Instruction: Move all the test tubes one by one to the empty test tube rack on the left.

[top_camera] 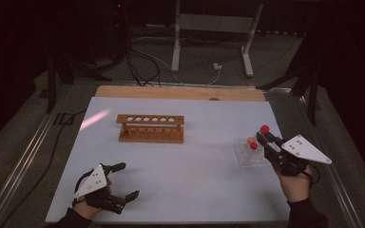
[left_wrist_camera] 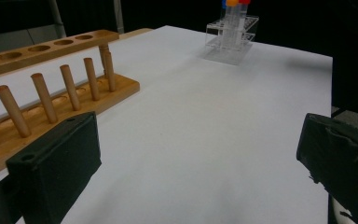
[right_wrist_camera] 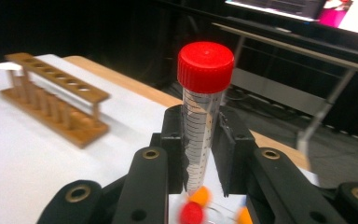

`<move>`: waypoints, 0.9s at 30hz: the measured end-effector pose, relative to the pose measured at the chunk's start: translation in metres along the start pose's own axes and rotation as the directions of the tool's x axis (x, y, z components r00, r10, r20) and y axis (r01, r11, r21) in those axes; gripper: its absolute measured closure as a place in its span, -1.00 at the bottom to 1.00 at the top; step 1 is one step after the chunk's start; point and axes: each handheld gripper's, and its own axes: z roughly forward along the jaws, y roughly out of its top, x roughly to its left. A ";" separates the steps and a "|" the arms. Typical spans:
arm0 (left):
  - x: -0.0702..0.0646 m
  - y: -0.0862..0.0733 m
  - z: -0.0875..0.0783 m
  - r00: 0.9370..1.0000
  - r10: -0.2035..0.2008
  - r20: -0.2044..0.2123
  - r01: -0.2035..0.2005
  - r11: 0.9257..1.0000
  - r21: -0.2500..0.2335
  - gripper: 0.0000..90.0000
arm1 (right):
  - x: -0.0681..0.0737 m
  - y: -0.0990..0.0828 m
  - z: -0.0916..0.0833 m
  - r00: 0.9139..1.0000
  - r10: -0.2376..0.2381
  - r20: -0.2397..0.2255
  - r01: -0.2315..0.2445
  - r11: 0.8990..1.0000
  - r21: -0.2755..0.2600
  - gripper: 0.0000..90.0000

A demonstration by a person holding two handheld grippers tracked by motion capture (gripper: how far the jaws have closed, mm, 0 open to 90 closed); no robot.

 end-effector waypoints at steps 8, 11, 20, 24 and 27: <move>0.001 0.009 -0.002 0.998 -0.046 0.030 0.047 0.999 -0.027 -0.99 | 0.027 -0.008 0.022 0.990 0.023 -0.142 -0.015 0.998 0.056 0.67; 0.001 0.019 0.001 0.998 -0.044 0.046 0.045 0.998 -0.033 -0.99 | 0.038 -0.014 0.031 0.982 0.027 -0.189 -0.012 0.997 0.081 0.67; 0.003 0.049 0.014 0.994 -0.039 0.102 0.043 0.998 -0.040 -0.99 | 0.068 -0.021 0.047 0.950 0.021 -0.311 0.019 0.992 0.128 0.67; 0.002 0.064 0.027 0.989 -0.042 0.139 0.045 0.999 -0.015 -0.99 | 0.076 -0.024 0.051 0.938 0.021 -0.345 0.031 0.989 0.145 0.67; -0.001 0.073 0.039 0.988 -0.038 0.153 0.038 0.999 0.003 -0.99 | 0.081 -0.025 0.053 0.931 0.019 -0.365 0.040 0.987 0.153 0.67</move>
